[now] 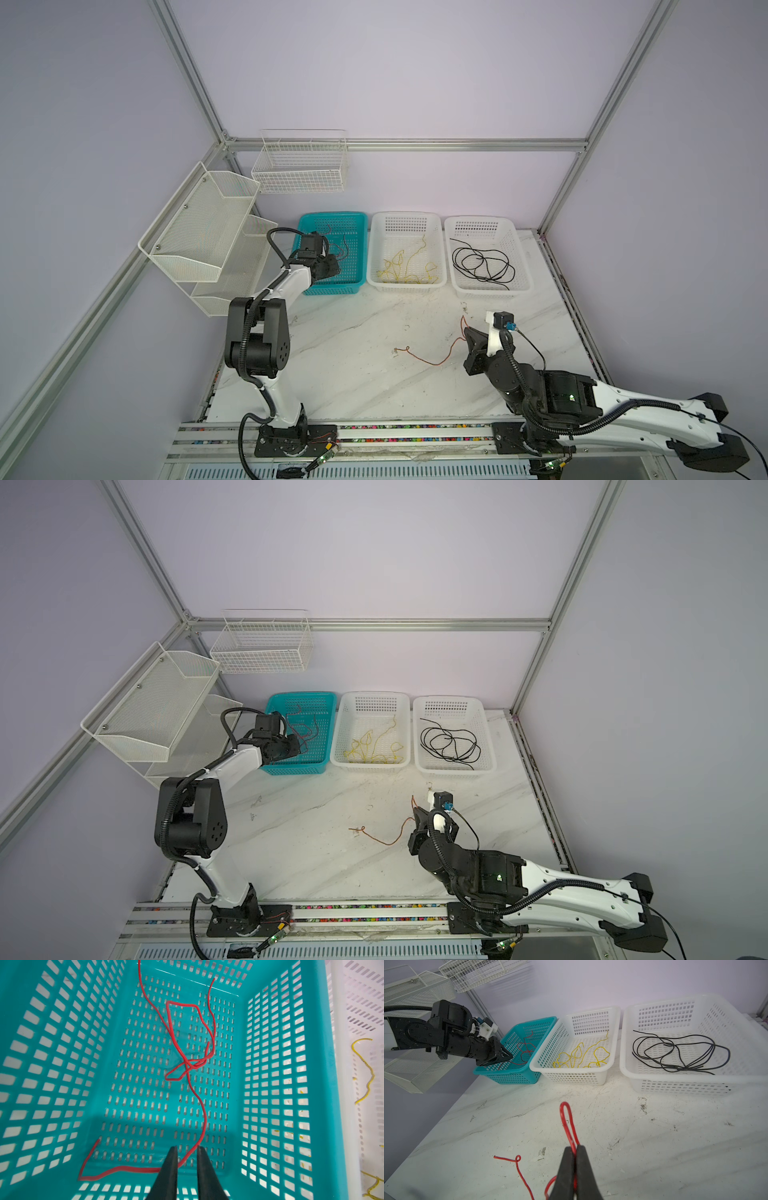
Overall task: Untangle the cables
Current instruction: 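Open the left gripper to release the red wire in the teal basket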
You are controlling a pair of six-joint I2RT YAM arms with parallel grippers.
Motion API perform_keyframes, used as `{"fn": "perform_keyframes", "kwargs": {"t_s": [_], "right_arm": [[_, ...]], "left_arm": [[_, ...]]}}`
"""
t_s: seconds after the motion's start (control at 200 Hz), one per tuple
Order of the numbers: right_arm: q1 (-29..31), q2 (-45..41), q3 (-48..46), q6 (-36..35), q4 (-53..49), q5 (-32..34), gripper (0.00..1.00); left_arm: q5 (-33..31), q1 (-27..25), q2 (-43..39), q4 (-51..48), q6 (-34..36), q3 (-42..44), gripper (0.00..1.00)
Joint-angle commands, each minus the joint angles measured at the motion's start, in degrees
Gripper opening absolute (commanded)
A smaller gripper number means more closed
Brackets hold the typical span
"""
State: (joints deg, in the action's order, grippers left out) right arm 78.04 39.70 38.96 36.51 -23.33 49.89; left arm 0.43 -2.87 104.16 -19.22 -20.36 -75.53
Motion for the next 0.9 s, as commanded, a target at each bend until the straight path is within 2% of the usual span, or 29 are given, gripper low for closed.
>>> {"fn": "perform_keyframes", "kwargs": {"t_s": [0.0, 0.32, 0.75, 0.83, 0.895], "right_arm": [[-0.17, -0.05, -0.53, -0.39, 0.57, 0.33, 0.0], [-0.17, -0.06, -0.54, -0.44, 0.63, 0.31, 0.0], [-0.17, 0.07, -0.55, -0.48, 0.66, 0.21, 0.0], [-0.17, 0.11, -0.51, -0.5, 0.7, 0.21, 0.0], [-0.17, 0.11, -0.55, -0.48, 0.74, 0.26, 0.0]], "left_arm": [[1.86, 0.76, -2.84, 0.13, -0.27, -6.19, 0.21], [6.81, 0.75, -10.83, 4.55, -4.93, -2.0, 0.52], [11.3, 0.45, -20.75, 6.95, -8.82, 5.15, 0.86], [11.28, 0.15, -22.62, 6.89, -9.57, 6.68, 0.98], [11.01, -0.24, -25.58, 6.66, -9.69, 8.09, 1.0]]}}
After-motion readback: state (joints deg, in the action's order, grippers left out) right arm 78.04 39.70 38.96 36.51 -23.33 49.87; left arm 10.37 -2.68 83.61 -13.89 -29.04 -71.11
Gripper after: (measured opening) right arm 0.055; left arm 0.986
